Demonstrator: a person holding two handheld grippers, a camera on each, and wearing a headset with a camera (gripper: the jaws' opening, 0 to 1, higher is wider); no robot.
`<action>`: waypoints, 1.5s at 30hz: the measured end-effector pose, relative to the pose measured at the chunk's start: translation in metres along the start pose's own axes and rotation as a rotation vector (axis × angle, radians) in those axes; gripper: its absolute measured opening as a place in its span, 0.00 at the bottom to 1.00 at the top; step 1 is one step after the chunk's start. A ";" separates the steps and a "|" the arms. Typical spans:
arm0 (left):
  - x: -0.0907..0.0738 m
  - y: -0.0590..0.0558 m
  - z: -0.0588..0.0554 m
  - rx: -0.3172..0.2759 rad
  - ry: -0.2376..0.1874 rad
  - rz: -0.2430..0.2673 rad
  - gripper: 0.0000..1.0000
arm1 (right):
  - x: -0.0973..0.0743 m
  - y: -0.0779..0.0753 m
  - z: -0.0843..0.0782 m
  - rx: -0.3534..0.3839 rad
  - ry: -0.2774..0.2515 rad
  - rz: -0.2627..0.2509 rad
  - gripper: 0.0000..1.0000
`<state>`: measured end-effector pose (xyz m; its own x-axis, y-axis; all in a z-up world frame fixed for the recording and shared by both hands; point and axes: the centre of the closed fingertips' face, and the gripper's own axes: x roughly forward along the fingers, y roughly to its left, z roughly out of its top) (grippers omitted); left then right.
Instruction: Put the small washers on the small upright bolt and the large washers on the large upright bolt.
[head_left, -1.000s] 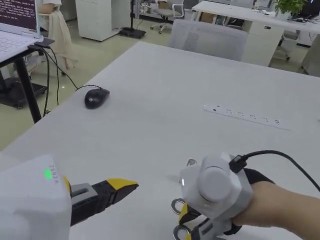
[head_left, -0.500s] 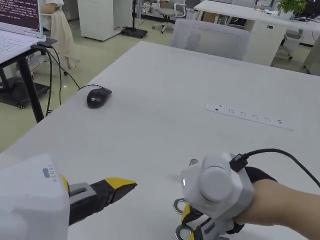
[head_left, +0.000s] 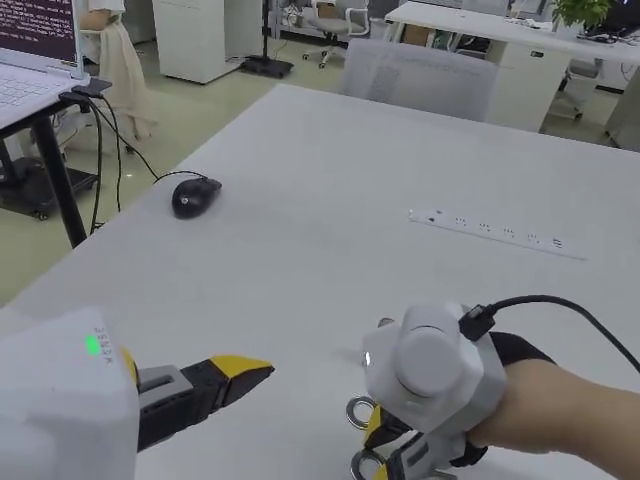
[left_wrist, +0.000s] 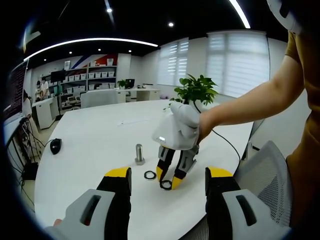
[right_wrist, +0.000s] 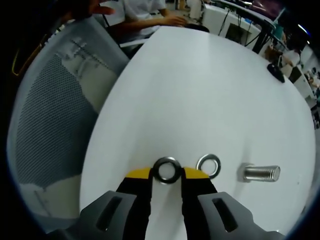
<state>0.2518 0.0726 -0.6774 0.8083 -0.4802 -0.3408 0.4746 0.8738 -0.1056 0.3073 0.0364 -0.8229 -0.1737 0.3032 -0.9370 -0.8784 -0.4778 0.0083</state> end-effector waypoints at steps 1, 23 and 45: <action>0.000 0.000 0.000 0.000 -0.001 0.001 0.59 | -0.001 0.000 0.000 -0.003 -0.002 -0.002 0.22; 0.005 -0.004 -0.001 0.009 0.011 -0.019 0.59 | -0.068 -0.051 -0.009 0.047 -0.022 -0.141 0.22; 0.008 0.006 -0.003 -0.008 0.019 -0.005 0.59 | -0.081 -0.114 0.005 0.037 -0.026 -0.226 0.22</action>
<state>0.2601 0.0747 -0.6832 0.7989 -0.4834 -0.3580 0.4762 0.8719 -0.1146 0.4189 0.0701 -0.7464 0.0179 0.4207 -0.9070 -0.9119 -0.3652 -0.1874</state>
